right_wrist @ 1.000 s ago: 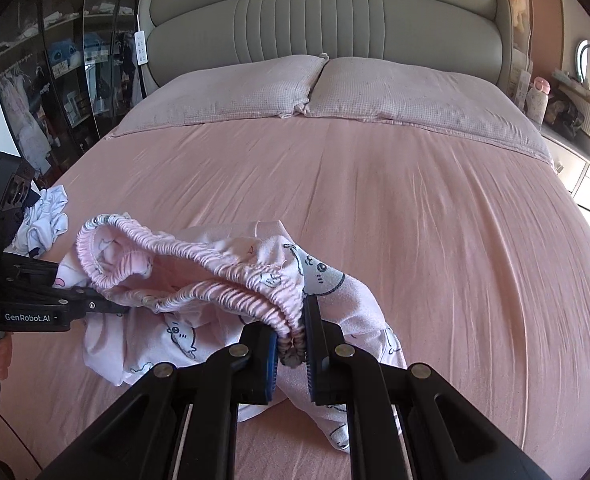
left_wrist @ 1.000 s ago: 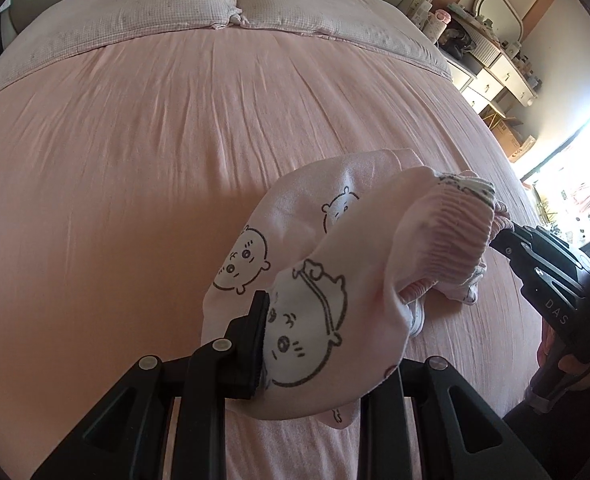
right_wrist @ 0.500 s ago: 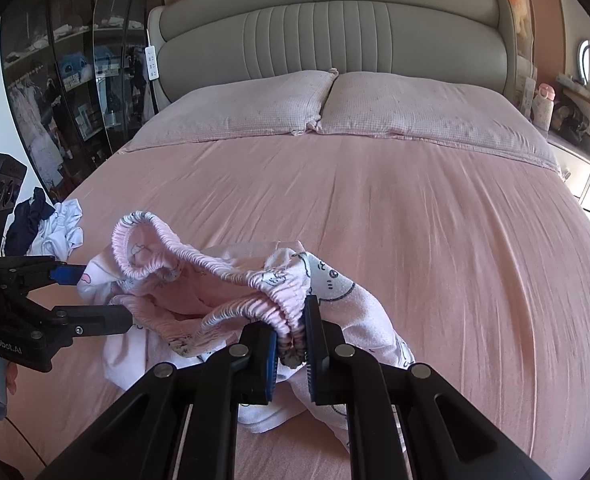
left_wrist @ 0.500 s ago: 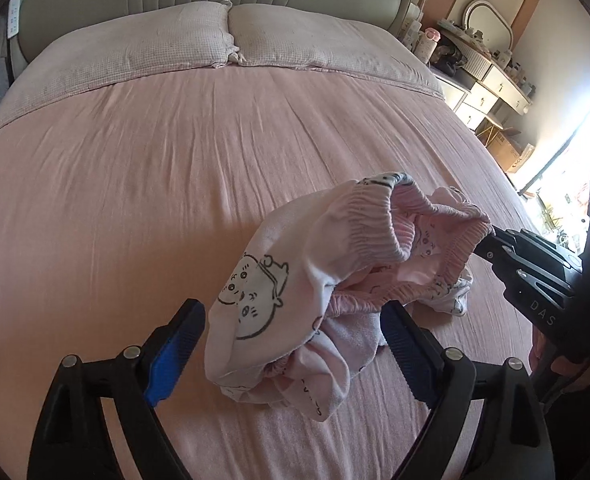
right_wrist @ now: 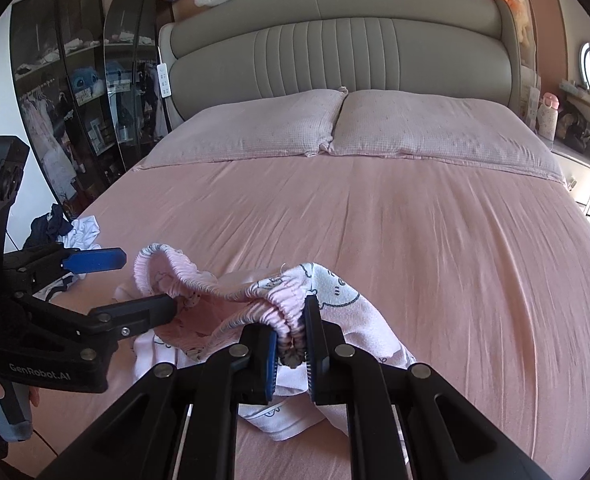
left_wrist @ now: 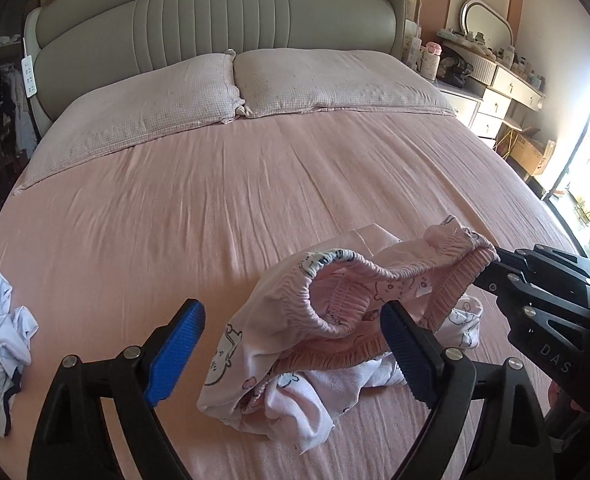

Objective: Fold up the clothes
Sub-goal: 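Lower the held shorts onto the bed with both grippers, folding the hem toward the waistband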

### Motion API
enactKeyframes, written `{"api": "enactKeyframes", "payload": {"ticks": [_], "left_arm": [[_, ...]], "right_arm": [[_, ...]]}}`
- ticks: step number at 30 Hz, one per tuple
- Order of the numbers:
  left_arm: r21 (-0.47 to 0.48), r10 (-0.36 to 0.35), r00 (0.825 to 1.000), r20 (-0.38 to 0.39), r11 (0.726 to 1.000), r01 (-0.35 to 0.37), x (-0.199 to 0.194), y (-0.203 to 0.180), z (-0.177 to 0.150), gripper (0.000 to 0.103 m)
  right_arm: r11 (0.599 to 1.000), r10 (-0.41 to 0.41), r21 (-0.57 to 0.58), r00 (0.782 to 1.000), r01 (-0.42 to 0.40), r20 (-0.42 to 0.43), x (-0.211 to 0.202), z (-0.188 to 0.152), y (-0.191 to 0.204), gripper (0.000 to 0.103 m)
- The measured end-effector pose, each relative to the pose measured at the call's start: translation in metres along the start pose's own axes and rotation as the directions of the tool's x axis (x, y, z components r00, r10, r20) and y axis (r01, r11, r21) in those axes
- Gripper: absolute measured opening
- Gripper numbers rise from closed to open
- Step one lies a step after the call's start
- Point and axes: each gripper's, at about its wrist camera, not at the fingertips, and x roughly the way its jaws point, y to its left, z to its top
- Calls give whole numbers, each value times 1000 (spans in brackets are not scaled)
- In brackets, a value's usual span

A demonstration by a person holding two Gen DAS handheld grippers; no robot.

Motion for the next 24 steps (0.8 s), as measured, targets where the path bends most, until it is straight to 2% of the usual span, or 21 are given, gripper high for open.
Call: {"api": "enactKeyframes", "payload": {"ticks": [5,8,14,17,22,24], "left_arm": [[-23,59,998,-12,998,-60,21,-11,0,90],[-13,125,992,-3,992,-125,30,-17,-1,90],[46,263,962,73,963,-266,27,-18,-1,90],[47,270,959,89,960,-275,19,-9,0,90],[40,258,965,53,965,-260,14,6,-4,90],[48,305,951,44,950,-307,15,12,-8,90]], "right_arm": [[1000,6,7,1000,-6,13,-3,2,-1,8],[1000,13,15,1000,-13,18,-4,3,-2,8],[1000,3,14,1000,-3,22,-6,4,-4,8],[1000,-9,20,1000,8,24,-6,4,-8,8],[999,-28,34,999,27,27,-8,4,-13,8],[999,-39,33,999,38,32,-10,4,-14,8]]}}
